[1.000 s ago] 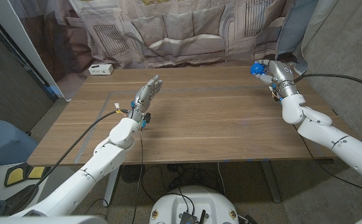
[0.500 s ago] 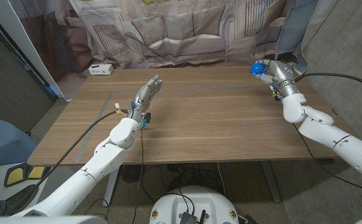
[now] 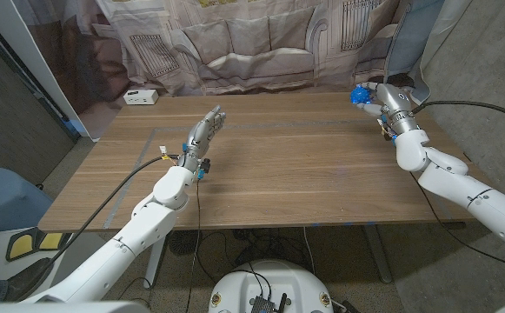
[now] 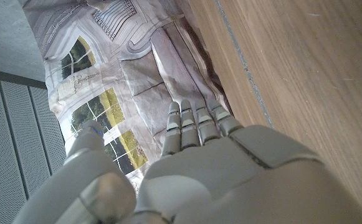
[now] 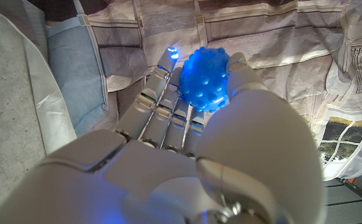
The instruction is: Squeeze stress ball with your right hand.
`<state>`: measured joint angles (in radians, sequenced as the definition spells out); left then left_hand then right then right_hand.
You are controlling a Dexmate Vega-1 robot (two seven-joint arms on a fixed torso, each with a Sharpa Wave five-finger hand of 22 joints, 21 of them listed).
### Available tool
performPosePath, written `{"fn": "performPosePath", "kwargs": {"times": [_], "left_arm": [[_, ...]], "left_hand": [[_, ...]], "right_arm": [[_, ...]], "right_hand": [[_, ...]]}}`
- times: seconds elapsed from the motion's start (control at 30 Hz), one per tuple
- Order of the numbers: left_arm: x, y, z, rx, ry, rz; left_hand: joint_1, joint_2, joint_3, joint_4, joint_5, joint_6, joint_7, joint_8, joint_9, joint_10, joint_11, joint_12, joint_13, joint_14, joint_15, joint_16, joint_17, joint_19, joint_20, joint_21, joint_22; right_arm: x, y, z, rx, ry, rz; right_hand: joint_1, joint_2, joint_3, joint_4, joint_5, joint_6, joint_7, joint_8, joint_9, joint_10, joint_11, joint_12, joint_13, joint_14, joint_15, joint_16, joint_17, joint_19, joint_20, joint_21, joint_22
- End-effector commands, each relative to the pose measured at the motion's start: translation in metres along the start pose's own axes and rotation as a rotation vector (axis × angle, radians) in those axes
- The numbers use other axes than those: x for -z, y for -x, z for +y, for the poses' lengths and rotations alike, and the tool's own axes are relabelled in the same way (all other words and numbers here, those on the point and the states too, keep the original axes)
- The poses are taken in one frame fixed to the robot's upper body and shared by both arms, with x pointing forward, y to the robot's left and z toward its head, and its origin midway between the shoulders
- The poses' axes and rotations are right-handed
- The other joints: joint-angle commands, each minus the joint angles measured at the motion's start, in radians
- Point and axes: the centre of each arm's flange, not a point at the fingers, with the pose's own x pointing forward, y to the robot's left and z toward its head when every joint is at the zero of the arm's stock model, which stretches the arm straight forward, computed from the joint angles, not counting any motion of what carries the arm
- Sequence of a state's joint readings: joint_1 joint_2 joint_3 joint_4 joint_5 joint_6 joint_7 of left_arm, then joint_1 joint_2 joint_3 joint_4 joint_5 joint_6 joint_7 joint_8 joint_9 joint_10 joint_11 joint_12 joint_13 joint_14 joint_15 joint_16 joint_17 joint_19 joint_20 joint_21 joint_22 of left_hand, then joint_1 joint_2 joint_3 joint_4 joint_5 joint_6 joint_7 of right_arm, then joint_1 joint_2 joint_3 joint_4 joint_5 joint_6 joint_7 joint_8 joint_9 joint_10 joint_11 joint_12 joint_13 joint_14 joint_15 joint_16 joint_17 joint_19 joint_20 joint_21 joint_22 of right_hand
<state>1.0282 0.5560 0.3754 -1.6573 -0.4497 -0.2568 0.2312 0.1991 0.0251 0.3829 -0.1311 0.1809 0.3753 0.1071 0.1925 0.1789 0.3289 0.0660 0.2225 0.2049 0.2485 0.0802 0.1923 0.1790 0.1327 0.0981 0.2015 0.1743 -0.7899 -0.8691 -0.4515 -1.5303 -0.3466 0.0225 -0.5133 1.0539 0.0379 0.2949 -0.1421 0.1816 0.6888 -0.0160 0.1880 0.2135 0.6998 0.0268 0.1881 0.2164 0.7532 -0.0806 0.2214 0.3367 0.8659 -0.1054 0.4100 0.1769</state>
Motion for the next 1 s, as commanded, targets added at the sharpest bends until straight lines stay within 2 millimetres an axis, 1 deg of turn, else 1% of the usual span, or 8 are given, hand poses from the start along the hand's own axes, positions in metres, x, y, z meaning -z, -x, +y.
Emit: {"fn": "performPosePath", "kwargs": {"times": [0.03, 0.33, 0.5, 0.53, 0.7, 0.77, 0.83, 1.0], "left_arm": [[0.0007, 0.0022, 0.0001, -0.002, 0.003, 0.001], [0.0022, 0.0058, 0.0007, -0.007, 0.007, 0.005], [-0.0009, 0.007, 0.0014, -0.008, 0.001, -0.002], [-0.0017, 0.0072, 0.0016, -0.008, -0.001, -0.004], [-0.0025, 0.0084, 0.0024, -0.01, 0.0, -0.005], [-0.0019, 0.009, 0.0024, -0.008, 0.002, -0.003], [-0.0014, 0.0098, 0.0024, -0.008, 0.002, -0.001], [-0.0006, 0.0112, 0.0033, -0.01, 0.005, 0.0]], "left_hand": [[0.005, 0.012, 0.01, -0.002, -0.002, 0.007, 0.001, 0.001, 0.003, 0.008, 0.001, 0.001, 0.002, 0.01, 0.003, 0.0, 0.003, 0.006, 0.001, -0.002, 0.005], [0.005, 0.012, 0.01, -0.002, -0.003, 0.007, 0.001, 0.0, 0.003, 0.009, 0.002, 0.001, 0.002, 0.011, 0.003, 0.0, 0.003, 0.006, 0.002, -0.003, 0.005], [0.005, 0.013, 0.01, -0.002, -0.003, 0.009, 0.0, 0.001, 0.003, 0.009, 0.001, 0.001, 0.002, 0.012, 0.002, 0.0, 0.003, 0.007, 0.001, -0.002, 0.005], [0.005, 0.013, 0.01, -0.002, -0.003, 0.008, 0.0, 0.001, 0.003, 0.008, 0.002, 0.0, 0.002, 0.012, 0.001, 0.001, 0.003, 0.007, 0.001, -0.002, 0.005], [0.005, 0.013, 0.01, -0.002, -0.003, 0.009, 0.0, 0.001, 0.003, 0.008, 0.003, 0.0, 0.002, 0.014, 0.001, 0.001, 0.003, 0.008, 0.002, -0.002, 0.005], [0.005, 0.013, 0.01, -0.002, -0.003, 0.009, 0.0, 0.001, 0.003, 0.008, 0.001, 0.0, 0.002, 0.013, 0.002, 0.001, 0.003, 0.008, 0.001, -0.002, 0.005], [0.005, 0.013, 0.01, -0.002, -0.003, 0.01, 0.0, 0.001, 0.003, 0.008, 0.002, 0.0, 0.002, 0.013, 0.002, 0.0, 0.003, 0.008, 0.0, -0.002, 0.005], [0.005, 0.013, 0.01, -0.002, -0.003, 0.01, 0.0, 0.0, 0.003, 0.009, 0.004, 0.0, 0.002, 0.013, 0.002, 0.0, 0.003, 0.008, 0.001, -0.002, 0.005]], "right_arm": [[0.0001, 0.0018, -0.0019, -0.01, 0.014, -0.002], [0.0009, 0.0005, -0.0035, -0.034, 0.035, -0.009], [0.0006, -0.0011, -0.004, -0.053, 0.046, -0.014], [0.0005, -0.0014, -0.0042, -0.055, 0.047, -0.015], [-0.0009, -0.0024, -0.0054, -0.065, 0.058, -0.022], [-0.0012, -0.0035, -0.0054, -0.077, 0.066, -0.023], [-0.0015, -0.0044, -0.0053, -0.084, 0.074, -0.024], [-0.0023, -0.0063, -0.0061, -0.098, 0.085, -0.025]], "right_hand": [[-0.011, 0.0, -0.006, 0.0, 0.003, -0.006, 0.002, 0.004, 0.003, -0.008, -0.002, 0.0, 0.004, -0.009, -0.037, -0.001, 0.002, -0.006, 0.001, -0.007, -0.001], [-0.009, -0.001, -0.007, -0.002, 0.005, 0.007, -0.004, 0.012, 0.002, 0.004, -0.003, 0.008, 0.004, -0.004, -0.038, 0.006, 0.006, -0.003, 0.0, -0.009, -0.001], [-0.008, 0.001, -0.007, -0.003, 0.006, 0.013, 0.001, 0.015, 0.002, 0.008, -0.005, 0.011, 0.004, -0.001, -0.039, 0.01, 0.008, 0.0, 0.0, -0.009, -0.001], [-0.008, 0.001, -0.007, -0.003, 0.006, 0.013, 0.0, 0.015, 0.001, 0.011, 0.001, 0.012, 0.004, 0.0, -0.039, 0.01, 0.008, 0.0, -0.001, -0.01, -0.001], [-0.009, 0.002, -0.006, -0.003, 0.006, 0.021, -0.002, 0.019, 0.001, 0.019, -0.003, 0.016, 0.004, 0.006, -0.039, 0.012, 0.007, 0.005, -0.002, -0.009, -0.001], [-0.011, 0.002, -0.007, -0.002, 0.006, 0.029, -0.002, 0.022, 0.001, 0.03, -0.012, 0.021, 0.004, 0.011, -0.04, 0.016, 0.01, 0.009, -0.004, -0.008, 0.0], [-0.01, 0.003, -0.006, -0.003, 0.007, 0.03, -0.002, 0.022, 0.0, 0.032, -0.007, 0.022, 0.004, 0.016, -0.044, 0.019, 0.01, 0.011, -0.004, -0.008, 0.0], [-0.011, 0.003, -0.006, -0.003, 0.007, 0.035, -0.003, 0.023, 0.0, 0.032, -0.007, 0.022, 0.004, 0.016, -0.043, 0.019, 0.01, 0.014, -0.005, -0.008, 0.0]]}}
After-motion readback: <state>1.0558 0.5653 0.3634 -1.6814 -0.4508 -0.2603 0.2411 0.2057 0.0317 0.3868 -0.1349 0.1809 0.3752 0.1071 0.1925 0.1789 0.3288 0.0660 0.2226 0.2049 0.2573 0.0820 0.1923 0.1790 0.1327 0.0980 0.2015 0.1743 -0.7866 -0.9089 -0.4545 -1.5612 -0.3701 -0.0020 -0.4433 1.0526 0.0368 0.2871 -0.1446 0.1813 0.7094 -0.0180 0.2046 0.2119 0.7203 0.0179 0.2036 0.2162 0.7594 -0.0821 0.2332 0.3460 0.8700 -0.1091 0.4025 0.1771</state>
